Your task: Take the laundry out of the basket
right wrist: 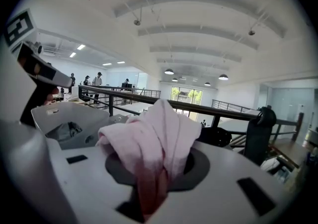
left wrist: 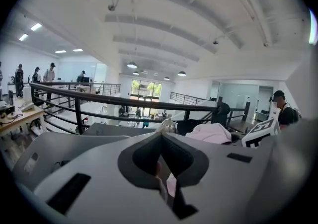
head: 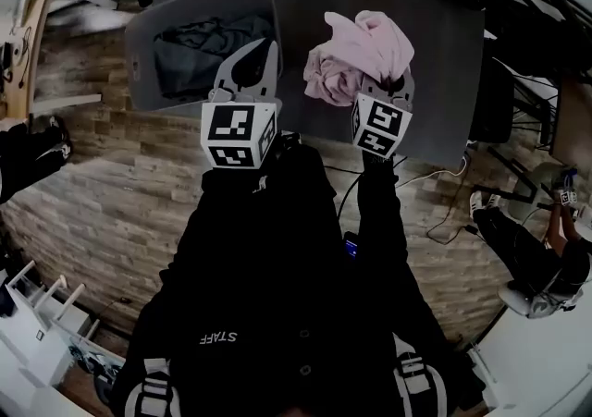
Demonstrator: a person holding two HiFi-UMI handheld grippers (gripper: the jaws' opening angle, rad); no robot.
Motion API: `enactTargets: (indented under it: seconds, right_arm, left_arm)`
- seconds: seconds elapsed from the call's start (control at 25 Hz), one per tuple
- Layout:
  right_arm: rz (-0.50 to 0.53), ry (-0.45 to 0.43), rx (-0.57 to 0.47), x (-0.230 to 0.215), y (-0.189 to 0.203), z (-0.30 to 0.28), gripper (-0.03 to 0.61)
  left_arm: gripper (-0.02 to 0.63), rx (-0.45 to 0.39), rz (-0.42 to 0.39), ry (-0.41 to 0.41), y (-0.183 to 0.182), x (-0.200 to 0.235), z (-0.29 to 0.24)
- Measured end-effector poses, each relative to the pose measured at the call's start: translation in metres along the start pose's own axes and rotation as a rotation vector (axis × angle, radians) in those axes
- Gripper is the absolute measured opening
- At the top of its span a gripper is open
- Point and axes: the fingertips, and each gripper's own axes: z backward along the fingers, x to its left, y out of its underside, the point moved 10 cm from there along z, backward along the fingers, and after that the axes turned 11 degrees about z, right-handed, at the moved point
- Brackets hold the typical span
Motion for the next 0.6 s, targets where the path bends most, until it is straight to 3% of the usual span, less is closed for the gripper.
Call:
enactTargets:
  seconds: [0.4, 0.6]
  right_arm:
    - [0.035, -0.093, 0.171, 0.028, 0.075, -0.044, 0.109]
    - [0.041, -0.107, 0.211, 0.037, 0.086, -0.053, 0.123]
  left_arm:
    - [0.002, 0.034, -0.004, -0.031, 0.011, 0.011, 0.001]
    - [0.002, 0.049, 0.000, -0.043, 0.017, 0.020, 0.002]
